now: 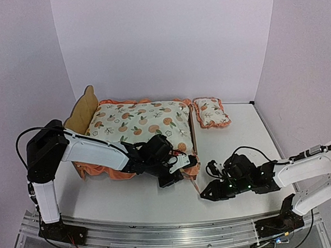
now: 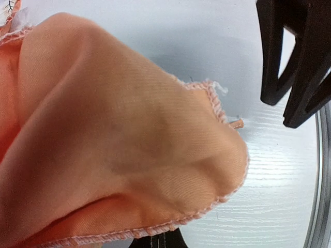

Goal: Set up the pet bed

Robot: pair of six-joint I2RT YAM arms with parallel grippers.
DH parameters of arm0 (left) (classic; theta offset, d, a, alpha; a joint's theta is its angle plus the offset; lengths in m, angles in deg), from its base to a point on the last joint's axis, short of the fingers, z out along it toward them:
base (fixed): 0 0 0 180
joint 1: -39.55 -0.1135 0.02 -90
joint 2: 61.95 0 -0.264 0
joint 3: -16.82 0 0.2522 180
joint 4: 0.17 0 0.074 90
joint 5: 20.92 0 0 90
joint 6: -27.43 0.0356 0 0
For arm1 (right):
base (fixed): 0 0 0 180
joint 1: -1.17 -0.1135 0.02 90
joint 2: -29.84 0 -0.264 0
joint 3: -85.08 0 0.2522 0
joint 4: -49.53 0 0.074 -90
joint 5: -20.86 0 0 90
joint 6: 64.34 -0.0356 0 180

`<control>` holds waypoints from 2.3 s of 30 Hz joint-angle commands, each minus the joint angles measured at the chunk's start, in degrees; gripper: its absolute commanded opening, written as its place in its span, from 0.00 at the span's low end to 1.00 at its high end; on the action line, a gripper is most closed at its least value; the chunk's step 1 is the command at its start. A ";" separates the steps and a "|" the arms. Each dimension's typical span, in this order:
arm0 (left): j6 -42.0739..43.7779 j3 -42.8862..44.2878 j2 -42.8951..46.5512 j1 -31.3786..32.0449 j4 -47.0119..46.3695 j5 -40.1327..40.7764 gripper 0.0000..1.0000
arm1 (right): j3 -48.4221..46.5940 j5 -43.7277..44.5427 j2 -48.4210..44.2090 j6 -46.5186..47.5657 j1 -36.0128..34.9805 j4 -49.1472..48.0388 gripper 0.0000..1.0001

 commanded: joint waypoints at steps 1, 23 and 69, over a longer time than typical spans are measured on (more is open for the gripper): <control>4.14 2.29 -0.59 -0.50 -4.07 1.32 0.00 | -2.53 5.97 -5.21 6.00 3.38 3.40 0.31; 12.24 -0.38 -1.53 0.08 -17.51 4.88 0.00 | -8.90 14.68 9.55 11.19 6.42 -17.44 0.16; 16.27 -3.82 -13.67 -0.42 -39.92 -0.34 0.00 | -10.17 -5.96 -6.51 18.13 9.53 13.37 0.40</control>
